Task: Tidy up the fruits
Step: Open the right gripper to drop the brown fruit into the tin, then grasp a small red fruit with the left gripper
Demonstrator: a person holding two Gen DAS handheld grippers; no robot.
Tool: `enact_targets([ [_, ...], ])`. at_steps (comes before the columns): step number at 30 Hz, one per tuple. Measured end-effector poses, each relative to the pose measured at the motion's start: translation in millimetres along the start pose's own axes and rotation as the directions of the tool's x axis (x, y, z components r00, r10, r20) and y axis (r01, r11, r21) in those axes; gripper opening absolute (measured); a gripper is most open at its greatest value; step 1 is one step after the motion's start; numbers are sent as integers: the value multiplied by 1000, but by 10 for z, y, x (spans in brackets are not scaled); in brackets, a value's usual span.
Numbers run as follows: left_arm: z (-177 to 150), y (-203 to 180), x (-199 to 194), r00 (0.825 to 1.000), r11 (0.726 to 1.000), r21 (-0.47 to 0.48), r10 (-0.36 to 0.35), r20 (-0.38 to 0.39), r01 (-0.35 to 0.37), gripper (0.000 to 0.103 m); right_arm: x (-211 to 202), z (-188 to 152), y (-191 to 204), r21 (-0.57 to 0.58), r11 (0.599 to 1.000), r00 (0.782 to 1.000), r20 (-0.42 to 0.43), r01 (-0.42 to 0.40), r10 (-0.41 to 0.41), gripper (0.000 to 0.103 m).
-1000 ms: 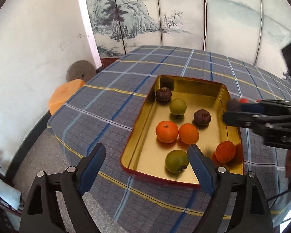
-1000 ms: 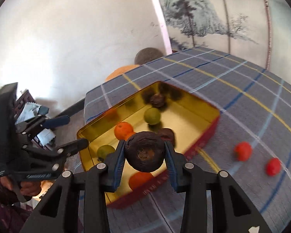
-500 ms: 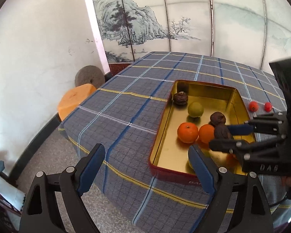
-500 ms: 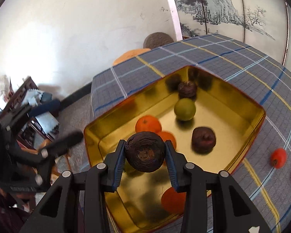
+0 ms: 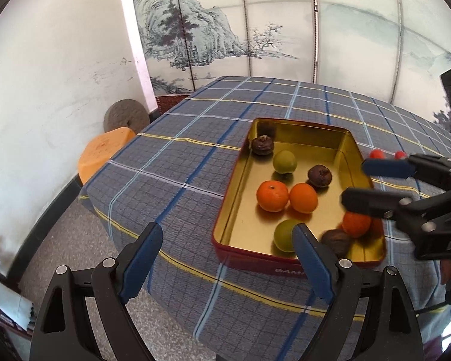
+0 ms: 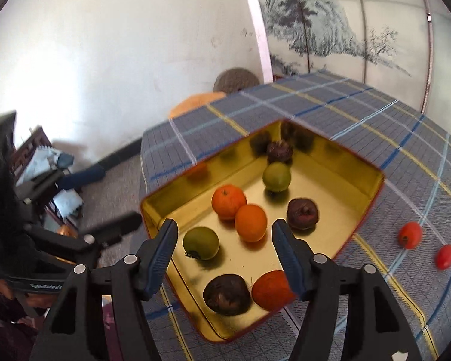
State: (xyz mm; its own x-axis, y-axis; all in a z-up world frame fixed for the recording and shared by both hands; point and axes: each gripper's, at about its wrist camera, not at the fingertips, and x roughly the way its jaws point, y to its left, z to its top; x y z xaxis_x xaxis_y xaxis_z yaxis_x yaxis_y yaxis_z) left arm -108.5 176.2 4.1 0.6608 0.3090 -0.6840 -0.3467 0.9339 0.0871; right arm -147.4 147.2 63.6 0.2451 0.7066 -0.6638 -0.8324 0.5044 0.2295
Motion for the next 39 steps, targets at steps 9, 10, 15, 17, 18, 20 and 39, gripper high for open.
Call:
enact_targets([
  [9, -27, -135, -87, 1000, 999, 37, -10, -2, 10, 88, -461, -377, -560, 150, 982, 991, 55, 117, -126, 76],
  [10, -31, -153, -100, 1000, 999, 43, -11, -1, 11, 88, -517, -448, -657, 176, 975, 988, 52, 136, -147, 76],
  [15, -45, -295, -174, 1000, 996, 89, -12, 7, 11, 88, -819, -743, -1061, 270, 931, 963, 40, 246, -266, 82],
  [17, -44, -372, -196, 1000, 994, 111, -14, 16, 12, 88, -981, -866, -1236, 306, 906, 947, 34, 293, -318, 86],
  [18, -45, -404, -203, 1000, 993, 120, -15, 17, 13, 88, -1042, -910, -1312, 323, 896, 942, 35, 305, -334, 88],
  [20, -39, -498, -204, 1000, 989, 148, -24, 17, 21, 88, -1184, -1007, -1486, 360, 866, 924, 26, 347, -381, 93],
  [39, 476, -1778, 189, 941, 865, 370, -306, -143, 338, 87, -1682, -1675, -2429, 483, 697, 830, -125, 530, -544, 102],
])
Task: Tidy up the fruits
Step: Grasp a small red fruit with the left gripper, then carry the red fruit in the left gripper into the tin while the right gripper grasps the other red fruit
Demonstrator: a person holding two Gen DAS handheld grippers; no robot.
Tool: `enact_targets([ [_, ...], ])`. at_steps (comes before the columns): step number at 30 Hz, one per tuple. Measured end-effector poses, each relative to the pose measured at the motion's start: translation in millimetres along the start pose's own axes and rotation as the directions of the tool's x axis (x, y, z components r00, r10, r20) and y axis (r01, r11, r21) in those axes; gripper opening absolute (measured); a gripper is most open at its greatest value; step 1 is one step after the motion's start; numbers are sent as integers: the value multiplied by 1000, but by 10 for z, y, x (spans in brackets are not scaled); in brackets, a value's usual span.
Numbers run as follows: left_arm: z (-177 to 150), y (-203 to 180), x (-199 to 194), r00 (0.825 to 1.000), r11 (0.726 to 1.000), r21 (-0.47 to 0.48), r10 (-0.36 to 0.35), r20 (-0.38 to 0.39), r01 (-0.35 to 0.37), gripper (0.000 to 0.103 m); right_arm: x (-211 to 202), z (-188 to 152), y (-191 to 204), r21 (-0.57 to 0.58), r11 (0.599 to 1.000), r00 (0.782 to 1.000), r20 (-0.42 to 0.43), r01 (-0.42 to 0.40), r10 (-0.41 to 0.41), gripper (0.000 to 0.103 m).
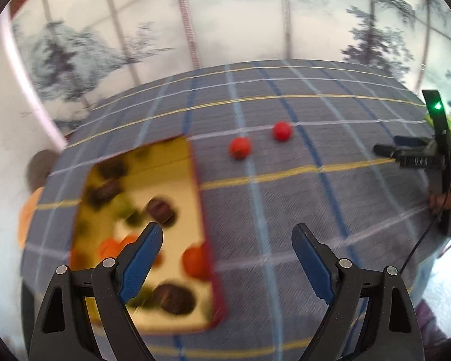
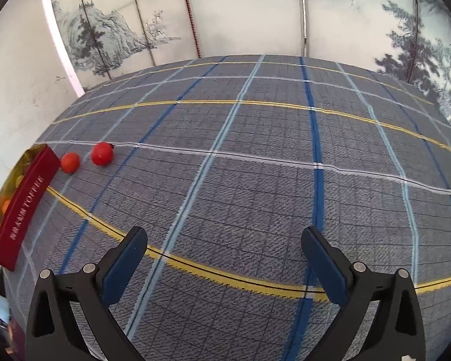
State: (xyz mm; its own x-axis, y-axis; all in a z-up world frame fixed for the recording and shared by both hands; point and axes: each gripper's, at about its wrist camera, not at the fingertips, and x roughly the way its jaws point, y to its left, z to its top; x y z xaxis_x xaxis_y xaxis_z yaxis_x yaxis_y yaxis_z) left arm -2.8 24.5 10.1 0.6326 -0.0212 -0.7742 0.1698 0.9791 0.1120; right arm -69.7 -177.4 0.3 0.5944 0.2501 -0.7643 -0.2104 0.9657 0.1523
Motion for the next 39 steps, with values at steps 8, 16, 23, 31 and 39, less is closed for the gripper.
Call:
enact_targets([
  [8, 744, -176, 856, 996, 993, 111, -26, -88, 36, 53, -13, -11, -33, 25, 998, 998, -10, -55, 55, 102],
  [16, 933, -27, 1500, 973, 997, 53, -44, -225, 57, 53, -8, 1, 0, 19, 994, 994, -17, -104, 104, 102],
  [23, 971, -36, 1628, 956, 995, 7, -92, -279, 98, 31, 4, 3, 27, 12, 993, 993, -24, -116, 117, 102],
  [31, 648, -240, 749, 986, 988, -91, -131, -99, 122, 31, 20, 106, 169, -28, 976, 976, -29, -217, 217, 103],
  [39, 418, -50, 209, 986, 972, -180, -163, -42, 153, 31, 506, 635, 1002, -266, 899, 938, -72, -347, 340, 98],
])
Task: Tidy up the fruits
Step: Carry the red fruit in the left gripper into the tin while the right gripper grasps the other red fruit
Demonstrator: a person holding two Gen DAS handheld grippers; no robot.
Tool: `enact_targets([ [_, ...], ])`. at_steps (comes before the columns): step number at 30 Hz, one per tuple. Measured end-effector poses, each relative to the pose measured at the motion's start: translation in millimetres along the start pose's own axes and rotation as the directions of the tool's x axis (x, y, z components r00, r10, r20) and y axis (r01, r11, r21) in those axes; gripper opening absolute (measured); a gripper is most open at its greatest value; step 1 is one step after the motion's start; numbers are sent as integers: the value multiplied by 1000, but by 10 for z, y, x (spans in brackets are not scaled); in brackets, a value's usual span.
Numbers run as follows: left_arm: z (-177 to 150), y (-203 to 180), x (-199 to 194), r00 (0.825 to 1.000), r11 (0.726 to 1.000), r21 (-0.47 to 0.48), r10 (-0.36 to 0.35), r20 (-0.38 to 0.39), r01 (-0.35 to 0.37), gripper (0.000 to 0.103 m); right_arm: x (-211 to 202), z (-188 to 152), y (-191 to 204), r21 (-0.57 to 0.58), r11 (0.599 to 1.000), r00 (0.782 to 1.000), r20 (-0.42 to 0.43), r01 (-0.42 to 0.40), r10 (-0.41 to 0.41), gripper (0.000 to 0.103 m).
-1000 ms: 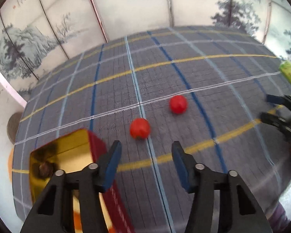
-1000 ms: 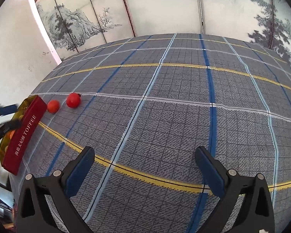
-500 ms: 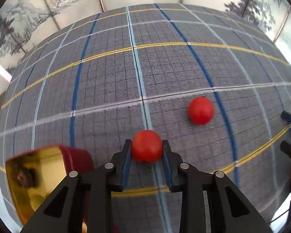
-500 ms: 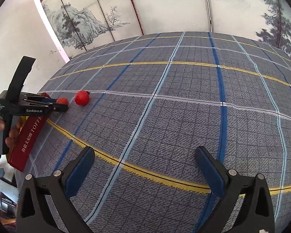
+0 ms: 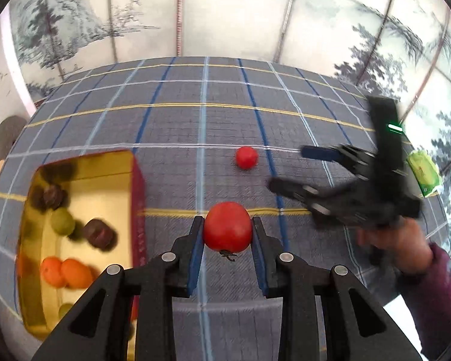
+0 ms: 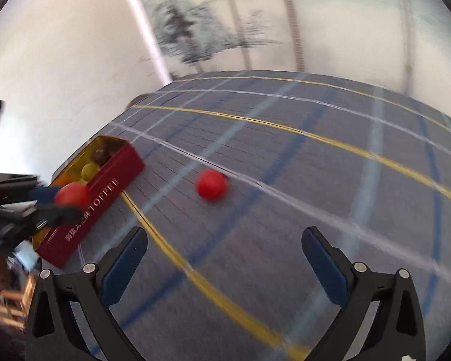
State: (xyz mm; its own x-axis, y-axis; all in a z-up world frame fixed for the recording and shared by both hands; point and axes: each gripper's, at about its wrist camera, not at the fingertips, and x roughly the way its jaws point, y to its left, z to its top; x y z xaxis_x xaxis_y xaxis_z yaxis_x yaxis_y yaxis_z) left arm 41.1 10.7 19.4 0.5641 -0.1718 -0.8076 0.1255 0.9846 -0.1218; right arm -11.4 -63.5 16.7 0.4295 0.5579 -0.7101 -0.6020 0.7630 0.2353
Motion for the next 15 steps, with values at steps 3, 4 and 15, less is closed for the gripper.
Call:
enact_targets([
  [3, -62, 114, -134, 1000, 1000, -15, 27, 12, -27, 31, 249, 138, 82, -45, 999, 999, -37, 10, -12, 90],
  [4, -88, 146, -166, 999, 999, -21, 36, 15, -36, 31, 323, 186, 99, -59, 998, 999, -44, 20, -22, 89],
  [15, -410, 759, -517, 987, 979, -151, 149, 64, -138, 31, 529, 228, 192, -71, 996, 993, -94, 58, -65, 30],
])
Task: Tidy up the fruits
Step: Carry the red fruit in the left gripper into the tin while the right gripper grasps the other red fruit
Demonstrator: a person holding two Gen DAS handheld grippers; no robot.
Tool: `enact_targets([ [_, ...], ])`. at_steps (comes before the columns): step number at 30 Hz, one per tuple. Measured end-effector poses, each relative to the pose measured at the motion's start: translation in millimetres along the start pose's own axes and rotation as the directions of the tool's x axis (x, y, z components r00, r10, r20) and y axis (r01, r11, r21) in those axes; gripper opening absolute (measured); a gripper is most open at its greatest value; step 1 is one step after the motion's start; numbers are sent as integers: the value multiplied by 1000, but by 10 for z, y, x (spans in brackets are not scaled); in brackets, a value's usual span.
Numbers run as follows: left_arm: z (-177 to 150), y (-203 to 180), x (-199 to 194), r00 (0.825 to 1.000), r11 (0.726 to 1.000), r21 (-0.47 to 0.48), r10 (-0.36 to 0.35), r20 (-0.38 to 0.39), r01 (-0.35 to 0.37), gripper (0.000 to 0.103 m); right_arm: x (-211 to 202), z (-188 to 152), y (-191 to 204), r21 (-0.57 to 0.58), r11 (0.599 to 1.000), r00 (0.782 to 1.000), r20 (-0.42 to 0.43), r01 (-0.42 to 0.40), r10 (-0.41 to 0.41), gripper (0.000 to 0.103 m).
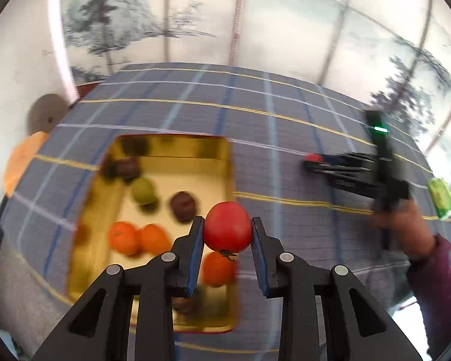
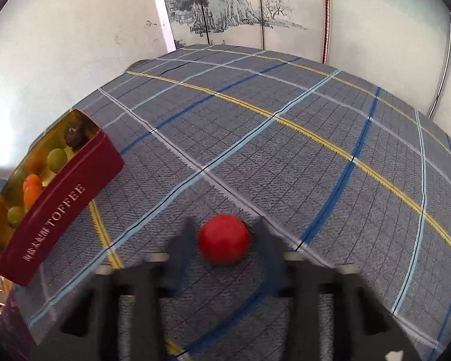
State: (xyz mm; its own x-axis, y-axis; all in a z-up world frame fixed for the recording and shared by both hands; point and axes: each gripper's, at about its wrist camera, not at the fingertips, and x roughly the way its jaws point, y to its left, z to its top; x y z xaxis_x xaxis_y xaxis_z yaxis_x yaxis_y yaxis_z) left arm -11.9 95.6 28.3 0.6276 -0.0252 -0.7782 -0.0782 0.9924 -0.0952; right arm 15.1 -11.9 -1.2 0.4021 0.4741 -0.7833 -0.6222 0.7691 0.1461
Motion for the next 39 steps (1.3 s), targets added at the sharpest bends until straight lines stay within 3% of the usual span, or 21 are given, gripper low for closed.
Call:
enact_targets([
  [7, -210, 511, 29, 996, 994, -62, 89, -23, -90, 31, -612, -482, 321, 53, 998, 995, 95, -38, 33, 30],
  [14, -287, 688, 123, 993, 992, -55, 110, -29, -112, 32, -1019, -853, 453, 101, 994, 992, 120, -51, 38, 30],
  [26, 16, 774, 500, 979, 979, 20, 203, 10, -203, 32, -1184, -858, 631, 91, 995, 992, 126, -41, 30, 30],
  [39, 113, 873, 670, 974, 973, 50, 224, 17, -225, 34, -1209, -683, 879, 58, 996, 990, 130, -66, 58, 30],
])
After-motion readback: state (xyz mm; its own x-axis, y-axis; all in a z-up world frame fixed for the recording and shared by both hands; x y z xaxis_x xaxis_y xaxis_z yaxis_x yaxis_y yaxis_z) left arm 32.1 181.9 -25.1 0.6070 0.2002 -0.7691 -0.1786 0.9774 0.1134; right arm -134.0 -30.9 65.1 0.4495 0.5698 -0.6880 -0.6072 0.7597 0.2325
